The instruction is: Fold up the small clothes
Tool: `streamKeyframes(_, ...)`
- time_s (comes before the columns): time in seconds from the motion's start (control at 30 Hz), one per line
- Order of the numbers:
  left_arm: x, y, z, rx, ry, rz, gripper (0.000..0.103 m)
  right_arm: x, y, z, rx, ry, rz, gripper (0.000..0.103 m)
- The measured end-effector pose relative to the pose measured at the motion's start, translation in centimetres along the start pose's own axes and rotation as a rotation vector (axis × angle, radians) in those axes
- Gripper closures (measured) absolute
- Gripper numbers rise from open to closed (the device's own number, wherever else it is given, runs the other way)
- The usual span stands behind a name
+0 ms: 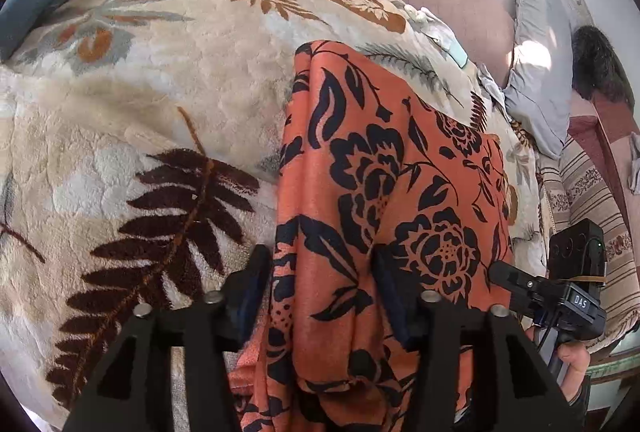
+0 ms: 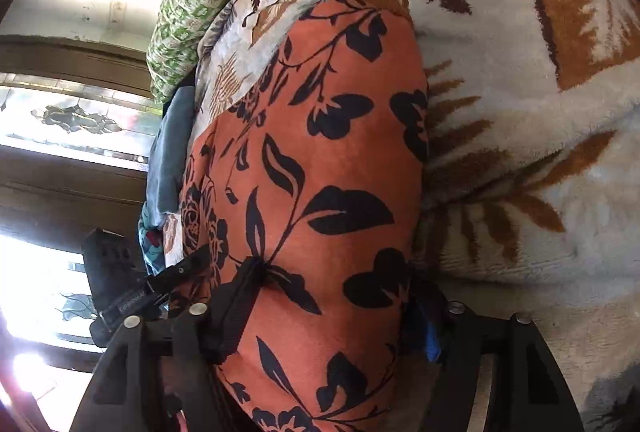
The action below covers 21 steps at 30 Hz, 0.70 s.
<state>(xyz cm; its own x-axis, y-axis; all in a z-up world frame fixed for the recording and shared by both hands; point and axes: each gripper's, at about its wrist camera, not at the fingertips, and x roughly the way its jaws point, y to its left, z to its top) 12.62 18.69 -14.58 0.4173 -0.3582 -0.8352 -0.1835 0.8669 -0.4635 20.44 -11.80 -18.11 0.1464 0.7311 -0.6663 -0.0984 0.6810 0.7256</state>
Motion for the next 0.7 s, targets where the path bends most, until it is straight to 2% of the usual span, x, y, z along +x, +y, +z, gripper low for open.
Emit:
streamKeyframes(0.03,0.1,0.0,-0.2,0.0,0.0,-0.015,0.027,0.1,0.1,0.1,-0.007,0.002,-0.01,0.027)
streamKeyframes(0.1,0.0,-0.1,-0.3,0.025,-0.006,0.002,0.028,0.3,0.8,0.1,-0.041,0.007,-0.039,0.027)
streamKeyframes(0.13,0.0,-0.4,-0.4,0.041,-0.01,0.008,0.046,0.3,1.0,0.1,-0.048,0.003,-0.054,0.033)
streamKeyframes(0.17,0.0,-0.7,-0.4,0.054,0.002,-0.013,0.059,0.2,1.3,0.1,-0.059,-0.003,-0.071,0.043)
streamKeyframes(0.23,-0.4,-1.4,-0.3,0.081,-0.01,0.026,0.071,-0.6,2.2,-0.2,-0.105,-0.024,-0.099,0.057)
streamKeyframes(0.27,-0.6,-1.6,-0.3,0.093,-0.013,0.033,0.072,-1.0,2.5,-0.4,-0.122,-0.032,-0.114,0.061)
streamKeyframes(0.43,-1.8,-3.1,-0.6,0.129,-0.056,0.06,0.077,-2.4,5.0,-0.5,-0.218,-0.052,-0.177,0.063)
streamKeyframes(0.57,-3.4,-4.7,-0.9,0.148,-0.101,0.022,0.078,-4.5,6.4,-0.3,-0.264,-0.1,-0.197,0.065)
streamKeyframes(0.7,-4.6,-8.9,-0.8,0.213,-0.174,-0.016,0.078,-9.0,6.7,0.4,-0.298,-0.166,-0.206,0.065)
